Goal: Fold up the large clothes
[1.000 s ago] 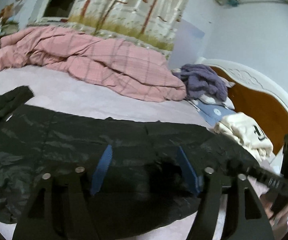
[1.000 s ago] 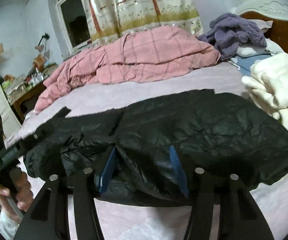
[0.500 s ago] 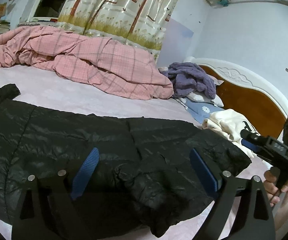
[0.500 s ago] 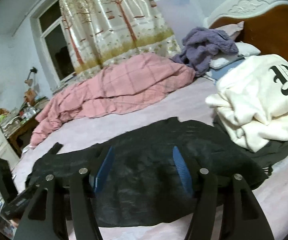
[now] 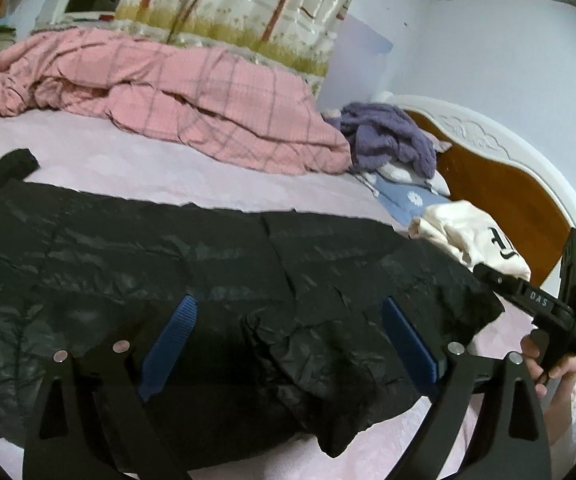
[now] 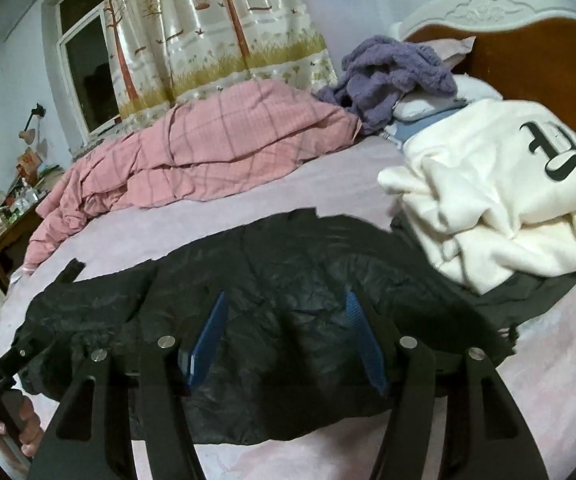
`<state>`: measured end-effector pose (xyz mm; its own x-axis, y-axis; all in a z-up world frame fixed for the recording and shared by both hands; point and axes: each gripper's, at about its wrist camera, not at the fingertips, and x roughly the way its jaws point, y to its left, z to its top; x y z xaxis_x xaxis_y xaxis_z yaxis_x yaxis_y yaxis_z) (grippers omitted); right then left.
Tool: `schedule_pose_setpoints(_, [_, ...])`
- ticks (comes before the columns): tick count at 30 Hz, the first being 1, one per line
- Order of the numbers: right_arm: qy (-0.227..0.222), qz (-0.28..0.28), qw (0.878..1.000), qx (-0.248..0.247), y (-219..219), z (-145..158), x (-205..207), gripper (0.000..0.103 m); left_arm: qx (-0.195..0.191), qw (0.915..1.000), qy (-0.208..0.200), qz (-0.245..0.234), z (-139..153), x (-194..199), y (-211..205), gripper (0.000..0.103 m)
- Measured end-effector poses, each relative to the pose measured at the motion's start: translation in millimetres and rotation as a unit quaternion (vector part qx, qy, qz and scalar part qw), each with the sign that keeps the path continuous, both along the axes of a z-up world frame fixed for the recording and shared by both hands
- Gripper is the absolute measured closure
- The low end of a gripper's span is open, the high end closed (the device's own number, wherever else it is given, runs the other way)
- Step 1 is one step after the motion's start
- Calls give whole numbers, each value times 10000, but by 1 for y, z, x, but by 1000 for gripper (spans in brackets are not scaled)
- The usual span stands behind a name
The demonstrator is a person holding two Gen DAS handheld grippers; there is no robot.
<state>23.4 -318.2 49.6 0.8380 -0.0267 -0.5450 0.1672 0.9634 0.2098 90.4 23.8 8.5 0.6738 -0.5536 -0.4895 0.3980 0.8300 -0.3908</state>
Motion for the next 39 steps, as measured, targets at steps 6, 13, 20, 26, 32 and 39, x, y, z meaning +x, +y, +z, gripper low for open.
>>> schedule_pose_setpoints(6, [45, -255, 9996, -107, -10, -2, -6, 40, 747, 9961, 457, 67, -10, 10, -18, 10])
schedule_pose_setpoints(13, [17, -399, 9992, -36, -19, -3, -10, 40, 89, 9909, 974, -924, -11, 2, -19, 16])
schedule_pose_setpoints(20, [-217, -883, 9939, -629, -27, -1, -12, 40, 577, 9879, 1343, -518, -19, 15, -47, 89])
schedule_pose_setpoints(26, [-437, -1439, 9859, 733, -89, -13, -13, 40, 1414, 9873, -269, 675, 94, 0, -22, 99])
schedule_pose_setpoints(32, [-684, -1101, 9886, 772, -92, -2, -17, 40, 2343, 9559, -648, 1647, 171, 13, 13, 99])
schedule_pose_setpoints(39, [-287, 601, 9897, 1265, -39, -21, 13, 46, 2712, 9358, 180, 2245, 128, 27, 67, 99])
